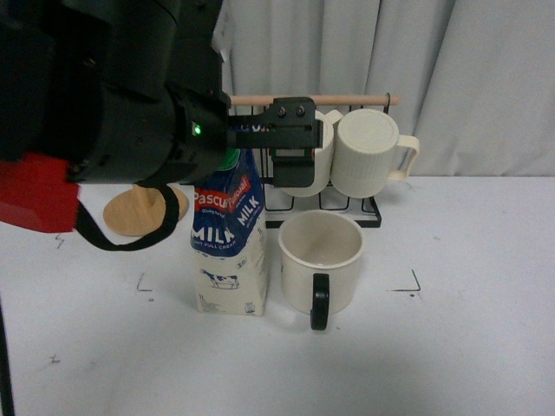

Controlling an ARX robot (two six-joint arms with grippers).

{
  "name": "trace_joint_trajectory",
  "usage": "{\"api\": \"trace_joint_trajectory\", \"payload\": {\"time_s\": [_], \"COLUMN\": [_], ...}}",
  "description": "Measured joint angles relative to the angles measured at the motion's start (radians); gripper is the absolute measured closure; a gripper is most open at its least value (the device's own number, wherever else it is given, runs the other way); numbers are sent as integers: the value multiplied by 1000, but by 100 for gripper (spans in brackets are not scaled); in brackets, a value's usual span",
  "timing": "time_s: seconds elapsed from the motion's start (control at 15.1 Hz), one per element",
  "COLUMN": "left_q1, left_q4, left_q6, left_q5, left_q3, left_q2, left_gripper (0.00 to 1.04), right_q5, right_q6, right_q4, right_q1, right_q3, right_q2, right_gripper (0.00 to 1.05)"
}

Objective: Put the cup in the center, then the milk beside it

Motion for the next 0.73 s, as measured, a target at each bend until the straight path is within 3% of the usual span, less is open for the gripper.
{"api": "trace_joint_trajectory", "payload": {"time_s": [0.2, 0.46, 0.53, 0.6, 0.73], "left_q1": [-14, -10, 14, 78, 172], "left_q4": [30, 103, 227, 267, 286], "left_q6": [-100, -82, -1, 105, 182], "left_q5": [18, 15, -114, -149, -114], "left_q3": [-75, -243, -324, -430, -568], "left_q2": [-177, -449, -519, -640, -776], "left_gripper": [7, 9, 20, 32, 56], "right_q5": [0, 0, 0, 0, 0], "right_q6": [0, 0, 0, 0, 0], "right_q4": [0, 0, 0, 0, 1], "right_q1": [0, 0, 0, 0, 0], "right_q3": [0, 0, 0, 0, 0], "right_q2": [0, 0, 0, 0, 0], "right_gripper": [6, 6, 6, 6, 6]}}
